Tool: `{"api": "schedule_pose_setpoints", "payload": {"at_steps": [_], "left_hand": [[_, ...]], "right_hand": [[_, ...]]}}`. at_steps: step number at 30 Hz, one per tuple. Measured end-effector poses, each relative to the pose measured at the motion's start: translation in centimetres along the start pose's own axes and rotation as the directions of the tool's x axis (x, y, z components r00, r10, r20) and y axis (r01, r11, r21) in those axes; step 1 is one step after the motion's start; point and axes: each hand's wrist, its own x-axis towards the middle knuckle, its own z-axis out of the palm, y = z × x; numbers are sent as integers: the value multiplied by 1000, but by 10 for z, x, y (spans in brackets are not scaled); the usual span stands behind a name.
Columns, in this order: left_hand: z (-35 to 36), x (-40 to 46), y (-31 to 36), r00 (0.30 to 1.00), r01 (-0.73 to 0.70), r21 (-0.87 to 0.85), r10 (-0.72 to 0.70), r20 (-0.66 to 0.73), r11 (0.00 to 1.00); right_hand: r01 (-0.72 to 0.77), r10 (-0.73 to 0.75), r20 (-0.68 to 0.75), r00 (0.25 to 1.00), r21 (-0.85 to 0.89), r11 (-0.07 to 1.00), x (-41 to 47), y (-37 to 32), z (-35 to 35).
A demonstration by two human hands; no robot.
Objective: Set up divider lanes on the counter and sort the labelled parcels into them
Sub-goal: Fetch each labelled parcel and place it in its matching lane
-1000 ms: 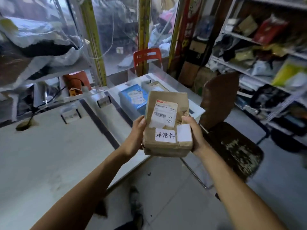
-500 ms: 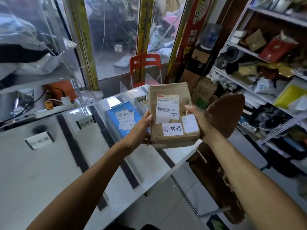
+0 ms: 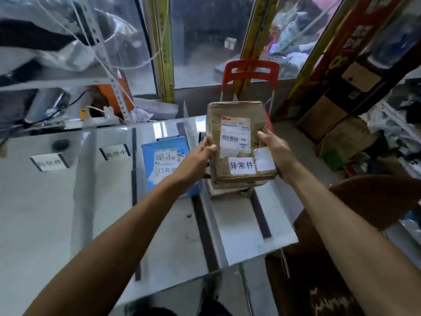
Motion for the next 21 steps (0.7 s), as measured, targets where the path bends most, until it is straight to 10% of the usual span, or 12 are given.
{"api": "schedule_pose_setpoints", "payload": {"at_steps": [14, 21], "left_hand": [[39, 27, -20, 960, 160, 510, -14, -279, 845], [43, 30, -13, 950, 197, 433, -61, -307, 880]], "right_hand": [[149, -14, 233, 972, -572, 807, 36, 47, -3], [134, 11, 235, 972, -593, 794, 35, 48, -6]]}}
